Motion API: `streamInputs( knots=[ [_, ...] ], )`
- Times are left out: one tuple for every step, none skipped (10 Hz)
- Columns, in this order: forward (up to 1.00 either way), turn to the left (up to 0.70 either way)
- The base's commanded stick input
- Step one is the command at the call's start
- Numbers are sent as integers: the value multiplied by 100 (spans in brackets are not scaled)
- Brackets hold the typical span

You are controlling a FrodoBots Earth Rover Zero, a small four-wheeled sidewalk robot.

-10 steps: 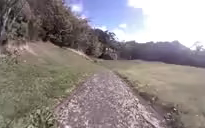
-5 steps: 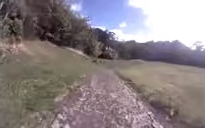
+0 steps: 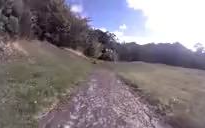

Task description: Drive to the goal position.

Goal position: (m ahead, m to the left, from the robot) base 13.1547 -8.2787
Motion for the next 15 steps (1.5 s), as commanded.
streamInputs(
  knots=[
    [100,1],
    [100,2],
    [100,1],
    [100,1],
    [100,0],
    [100,0],
    [100,0],
    [100,0],
    [100,0],
    [100,0],
    [100,0],
    [100,0],
    [100,0],
    [100,0],
    [100,0]
  ],
)
